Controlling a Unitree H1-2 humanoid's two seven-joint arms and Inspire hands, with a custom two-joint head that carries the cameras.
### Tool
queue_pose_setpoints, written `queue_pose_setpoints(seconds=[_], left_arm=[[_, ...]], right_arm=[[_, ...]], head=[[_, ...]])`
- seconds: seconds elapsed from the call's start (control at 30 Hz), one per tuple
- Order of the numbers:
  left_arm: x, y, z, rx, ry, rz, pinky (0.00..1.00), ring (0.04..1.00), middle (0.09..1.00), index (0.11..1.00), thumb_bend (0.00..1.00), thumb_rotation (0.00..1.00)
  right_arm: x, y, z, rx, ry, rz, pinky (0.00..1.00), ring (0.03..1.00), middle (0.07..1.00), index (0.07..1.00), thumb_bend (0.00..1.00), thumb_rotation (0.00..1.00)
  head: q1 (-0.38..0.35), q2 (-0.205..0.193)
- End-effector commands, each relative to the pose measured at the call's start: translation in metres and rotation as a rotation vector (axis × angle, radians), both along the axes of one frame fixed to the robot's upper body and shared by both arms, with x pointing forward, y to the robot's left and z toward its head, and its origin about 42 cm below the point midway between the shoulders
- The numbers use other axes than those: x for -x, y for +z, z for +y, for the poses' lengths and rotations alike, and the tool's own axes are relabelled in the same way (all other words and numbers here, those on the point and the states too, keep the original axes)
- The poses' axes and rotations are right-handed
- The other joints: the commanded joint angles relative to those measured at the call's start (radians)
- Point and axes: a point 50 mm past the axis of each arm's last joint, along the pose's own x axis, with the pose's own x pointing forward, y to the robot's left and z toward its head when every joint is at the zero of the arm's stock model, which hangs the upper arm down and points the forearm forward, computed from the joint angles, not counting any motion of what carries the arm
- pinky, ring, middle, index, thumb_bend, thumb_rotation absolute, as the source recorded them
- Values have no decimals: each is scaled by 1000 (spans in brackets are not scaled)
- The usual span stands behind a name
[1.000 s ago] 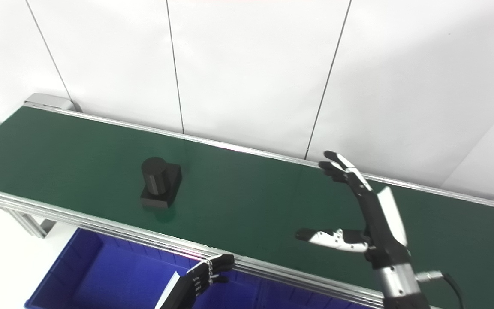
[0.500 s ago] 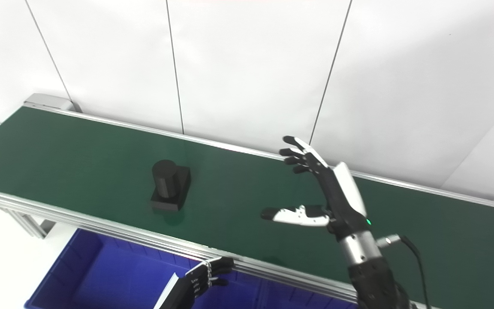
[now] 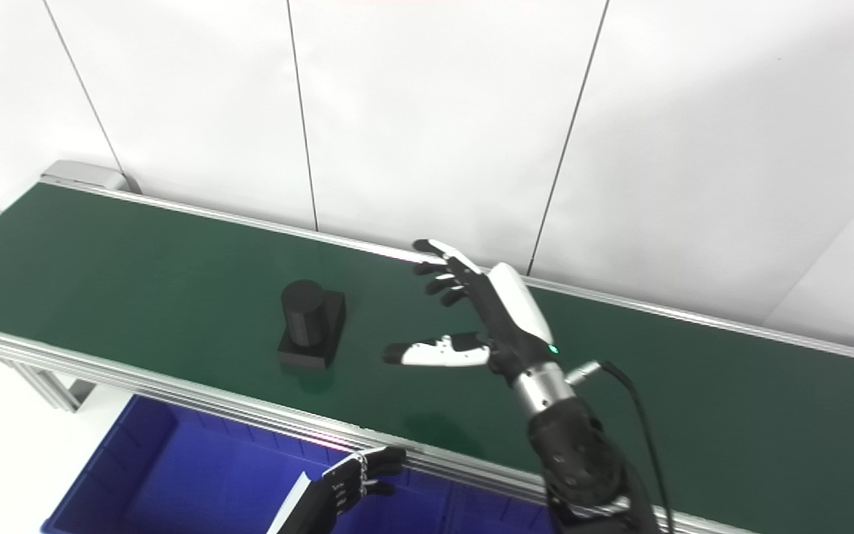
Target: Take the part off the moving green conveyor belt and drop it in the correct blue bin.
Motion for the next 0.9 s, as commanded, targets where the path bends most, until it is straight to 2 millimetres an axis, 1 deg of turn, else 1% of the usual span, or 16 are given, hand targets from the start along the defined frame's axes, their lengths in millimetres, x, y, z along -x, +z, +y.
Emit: queue_pose_setpoints(seconds=[0.0,0.2,0.3,0.43,0.7,0.77,0.87], left_arm=[[-4,10,-2,4,-7,-62,727,811,829,769,1000,313],[-3,12,-2,-24,-14,-78,758,828,832,767,1000,318],[-4,12,-3,-22,-17,-83,749,827,831,767,996,305],[-5,11,-4,-32,-24,-85,726,814,831,771,989,306],[-5,10,-6,-53,-34,-92,717,811,831,781,980,321],[-5,10,-6,-61,-34,-97,716,811,832,783,974,324],[-5,10,-7,-78,-26,-108,710,802,827,783,978,331]], right_arm=[[-11,21,15,-20,7,-47,573,662,769,872,877,441],[-24,17,36,39,6,-23,563,670,776,871,886,450],[-29,14,46,81,6,-14,577,686,779,871,874,433],[-34,9,58,127,13,-8,559,663,777,872,859,421],[-38,-6,80,174,43,24,526,640,789,872,820,381],[-40,-9,84,183,50,30,540,651,798,867,816,369],[-43,-13,91,199,54,40,543,649,787,865,810,365]], head=[[-3,-1],[-7,1],[-4,5],[1,0],[5,2],[9,1],[12,3]])
